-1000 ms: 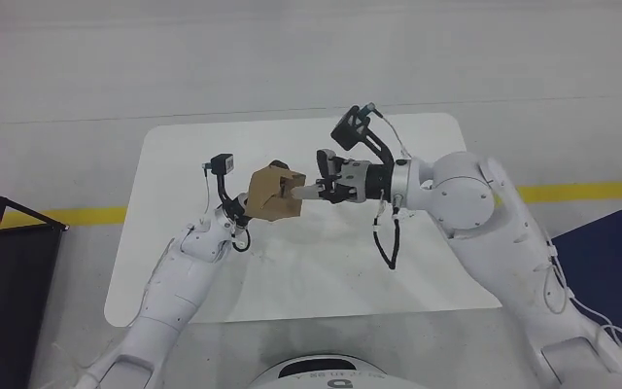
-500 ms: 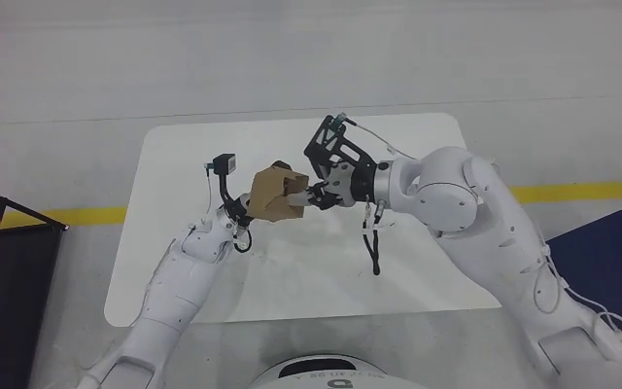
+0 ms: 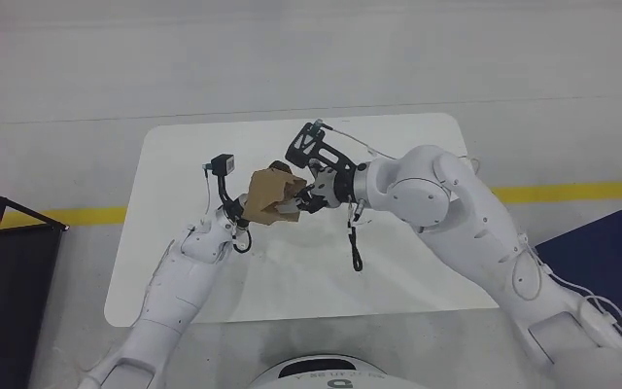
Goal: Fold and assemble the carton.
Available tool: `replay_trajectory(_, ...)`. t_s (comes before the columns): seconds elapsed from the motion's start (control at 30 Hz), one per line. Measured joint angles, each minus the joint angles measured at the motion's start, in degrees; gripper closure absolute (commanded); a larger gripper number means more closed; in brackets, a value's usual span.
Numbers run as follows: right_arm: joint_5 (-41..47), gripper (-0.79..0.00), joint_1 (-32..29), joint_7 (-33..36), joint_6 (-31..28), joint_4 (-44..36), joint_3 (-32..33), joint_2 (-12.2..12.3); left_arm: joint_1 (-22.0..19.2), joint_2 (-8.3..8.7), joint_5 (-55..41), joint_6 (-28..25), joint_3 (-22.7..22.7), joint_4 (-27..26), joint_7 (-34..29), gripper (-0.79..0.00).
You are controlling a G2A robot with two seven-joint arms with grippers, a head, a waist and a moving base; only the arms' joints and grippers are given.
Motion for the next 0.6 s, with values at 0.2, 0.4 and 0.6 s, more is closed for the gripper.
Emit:
replay_trajectory(0.2,-1.1,-0.73,1.1,-0.2,0.9,1.1,-1.7,-0.6,0.2,-0.14,-0.4,0.0,-0.2,-0.2,-0.4,-0.785)
replay_trajectory(0.4,-1.0,-0.714,0.6,-1.6,1.0,-0.1,-0.6,-0.6,0.3,-0.29,-0.6,0.0,-0.5,-0.1,-0.7,-0.785)
replay_trajectory(0.6,-0.9,-0.69,-2.0,-3.8,0.1,-3.0,3.0,0.1,0.3,-0.49,-0.4,0.0,-0.6,0.1,-1.0,-0.785)
